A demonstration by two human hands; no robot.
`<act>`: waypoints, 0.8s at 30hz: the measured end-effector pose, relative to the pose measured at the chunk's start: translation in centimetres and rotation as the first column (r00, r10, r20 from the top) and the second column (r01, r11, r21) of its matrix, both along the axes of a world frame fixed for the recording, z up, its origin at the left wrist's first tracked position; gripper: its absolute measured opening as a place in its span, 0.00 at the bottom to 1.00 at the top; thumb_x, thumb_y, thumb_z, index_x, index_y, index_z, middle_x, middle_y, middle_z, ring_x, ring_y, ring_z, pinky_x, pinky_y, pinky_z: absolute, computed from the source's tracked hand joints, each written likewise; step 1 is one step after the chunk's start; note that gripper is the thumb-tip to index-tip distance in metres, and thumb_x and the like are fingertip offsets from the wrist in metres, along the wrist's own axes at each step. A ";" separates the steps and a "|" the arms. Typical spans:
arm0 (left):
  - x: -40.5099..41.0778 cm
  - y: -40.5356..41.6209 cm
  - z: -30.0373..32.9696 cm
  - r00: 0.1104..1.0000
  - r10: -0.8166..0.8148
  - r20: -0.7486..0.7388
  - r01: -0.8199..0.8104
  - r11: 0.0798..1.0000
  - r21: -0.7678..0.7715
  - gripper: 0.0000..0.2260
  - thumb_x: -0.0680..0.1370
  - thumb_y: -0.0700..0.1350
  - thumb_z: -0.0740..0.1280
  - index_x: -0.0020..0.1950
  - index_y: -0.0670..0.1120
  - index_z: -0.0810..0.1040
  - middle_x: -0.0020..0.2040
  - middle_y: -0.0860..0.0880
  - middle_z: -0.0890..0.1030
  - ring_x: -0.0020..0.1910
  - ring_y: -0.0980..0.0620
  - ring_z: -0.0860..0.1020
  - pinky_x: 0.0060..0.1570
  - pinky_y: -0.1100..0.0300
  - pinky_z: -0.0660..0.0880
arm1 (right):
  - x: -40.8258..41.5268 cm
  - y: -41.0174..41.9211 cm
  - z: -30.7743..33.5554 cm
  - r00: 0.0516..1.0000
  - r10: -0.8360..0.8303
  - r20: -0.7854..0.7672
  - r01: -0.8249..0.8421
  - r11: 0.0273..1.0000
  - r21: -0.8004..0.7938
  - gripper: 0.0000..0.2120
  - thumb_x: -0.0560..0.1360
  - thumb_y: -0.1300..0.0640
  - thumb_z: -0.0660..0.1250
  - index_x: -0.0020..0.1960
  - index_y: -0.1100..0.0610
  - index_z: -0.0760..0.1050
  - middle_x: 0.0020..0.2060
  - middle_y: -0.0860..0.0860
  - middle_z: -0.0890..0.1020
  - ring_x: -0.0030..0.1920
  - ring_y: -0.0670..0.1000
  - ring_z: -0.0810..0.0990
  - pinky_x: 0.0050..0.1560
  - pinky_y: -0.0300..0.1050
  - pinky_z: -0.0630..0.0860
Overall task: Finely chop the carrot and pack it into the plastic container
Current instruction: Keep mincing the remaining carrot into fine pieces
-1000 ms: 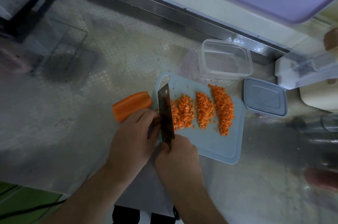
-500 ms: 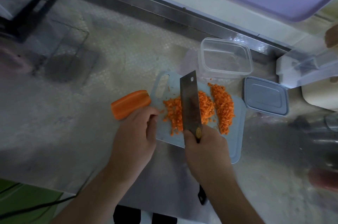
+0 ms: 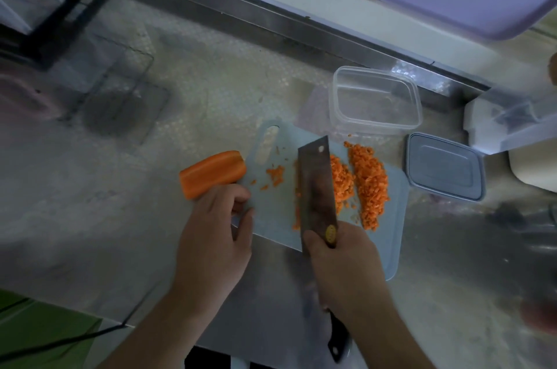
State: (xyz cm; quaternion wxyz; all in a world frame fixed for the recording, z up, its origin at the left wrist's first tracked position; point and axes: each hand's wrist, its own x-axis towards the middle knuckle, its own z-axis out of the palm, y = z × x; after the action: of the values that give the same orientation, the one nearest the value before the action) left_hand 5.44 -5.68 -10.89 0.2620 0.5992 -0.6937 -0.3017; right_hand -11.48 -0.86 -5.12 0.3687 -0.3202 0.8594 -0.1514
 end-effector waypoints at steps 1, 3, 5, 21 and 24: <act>0.0 0.2 -0.1 1.000 0.012 -0.014 -0.013 1.000 -0.013 0.09 0.78 0.43 0.73 0.55 0.52 0.76 0.49 0.58 0.77 0.47 0.57 0.76 0.43 0.70 0.70 | 0.0 -0.2 0.2 1.000 0.011 0.010 -0.010 1.000 -0.019 0.13 0.77 0.46 0.67 0.39 0.54 0.75 0.33 0.50 0.79 0.35 0.56 0.80 0.34 0.47 0.76; 0.0 0.5 -0.4 0.998 0.036 -0.049 -0.037 0.999 -0.028 0.11 0.78 0.41 0.73 0.56 0.52 0.75 0.50 0.57 0.78 0.48 0.56 0.78 0.46 0.69 0.71 | 0.7 -0.6 0.4 0.997 0.058 0.051 -0.057 0.998 -0.025 0.13 0.77 0.46 0.67 0.39 0.54 0.75 0.32 0.50 0.79 0.35 0.54 0.80 0.32 0.45 0.70; 0.1 0.7 -0.6 0.995 0.065 -0.075 -0.067 0.998 -0.021 0.13 0.78 0.38 0.72 0.57 0.53 0.75 0.50 0.58 0.78 0.48 0.58 0.78 0.47 0.72 0.71 | 1.8 -0.9 0.1 0.990 0.088 0.112 -0.088 0.996 -0.008 0.13 0.77 0.46 0.67 0.41 0.54 0.75 0.33 0.49 0.77 0.35 0.52 0.78 0.29 0.43 0.66; -0.5 1.0 -1.4 0.997 0.080 -0.019 -0.081 0.989 -0.124 0.12 0.78 0.34 0.71 0.55 0.49 0.77 0.50 0.54 0.79 0.49 0.53 0.78 0.49 0.58 0.74 | -0.5 -0.5 -0.3 0.947 0.141 0.289 -0.123 0.989 -0.079 0.14 0.75 0.49 0.66 0.35 0.54 0.74 0.22 0.52 0.74 0.23 0.58 0.77 0.24 0.51 0.74; -0.7 1.1 -1.1 0.995 0.098 0.004 -0.097 0.989 -0.110 0.11 0.79 0.37 0.71 0.56 0.51 0.76 0.50 0.55 0.79 0.49 0.54 0.77 0.48 0.63 0.71 | 0.6 -0.4 -1.1 0.918 0.095 0.385 -0.085 0.995 -0.042 0.15 0.77 0.50 0.66 0.35 0.57 0.73 0.25 0.56 0.75 0.20 0.56 0.75 0.19 0.46 0.71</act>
State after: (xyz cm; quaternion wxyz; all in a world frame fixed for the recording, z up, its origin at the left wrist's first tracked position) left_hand 4.78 -4.58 -11.94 0.3059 0.6186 -0.6802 -0.2471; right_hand -10.84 -1.28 -6.24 0.5338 -0.3276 0.7522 -0.2048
